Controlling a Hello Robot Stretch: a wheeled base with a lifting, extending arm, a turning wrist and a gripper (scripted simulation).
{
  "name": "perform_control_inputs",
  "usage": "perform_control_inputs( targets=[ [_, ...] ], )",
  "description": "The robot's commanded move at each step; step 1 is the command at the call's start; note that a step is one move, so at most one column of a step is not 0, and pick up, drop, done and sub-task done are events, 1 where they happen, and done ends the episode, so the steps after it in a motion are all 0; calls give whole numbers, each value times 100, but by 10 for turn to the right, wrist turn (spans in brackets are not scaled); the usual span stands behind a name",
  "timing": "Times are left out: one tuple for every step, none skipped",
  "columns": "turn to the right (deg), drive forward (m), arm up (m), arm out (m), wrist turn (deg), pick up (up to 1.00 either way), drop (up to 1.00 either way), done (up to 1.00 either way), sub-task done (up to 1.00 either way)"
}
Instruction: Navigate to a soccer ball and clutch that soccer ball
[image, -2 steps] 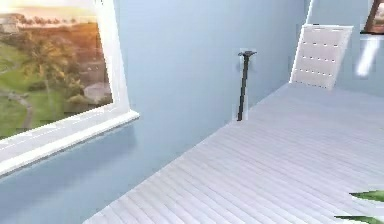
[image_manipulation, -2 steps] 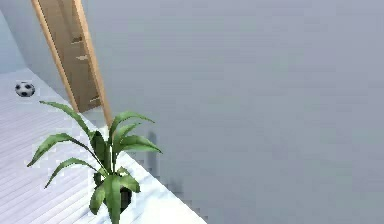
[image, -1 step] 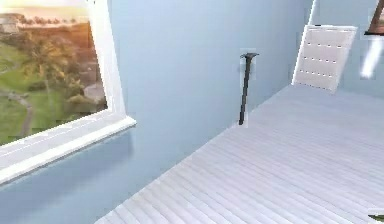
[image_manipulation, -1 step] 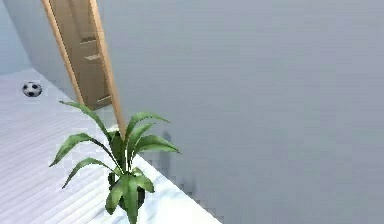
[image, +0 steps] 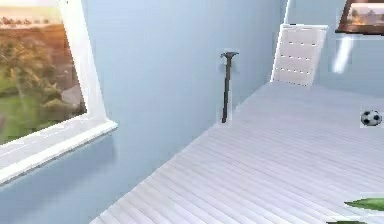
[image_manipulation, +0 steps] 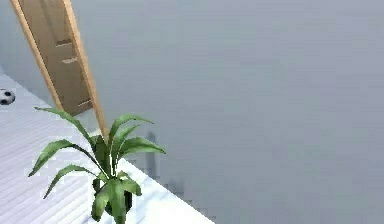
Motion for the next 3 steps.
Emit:
perform_control_inputs(
  targets=[
    [0, 65, 0, 0, 0, 0, 0, 0, 0],
    [360, 0, 0, 0, 0, 0, 0, 0, 0],
    [0, 60, 0, 0, 0, 0, 0, 0, 0]
  ],
)
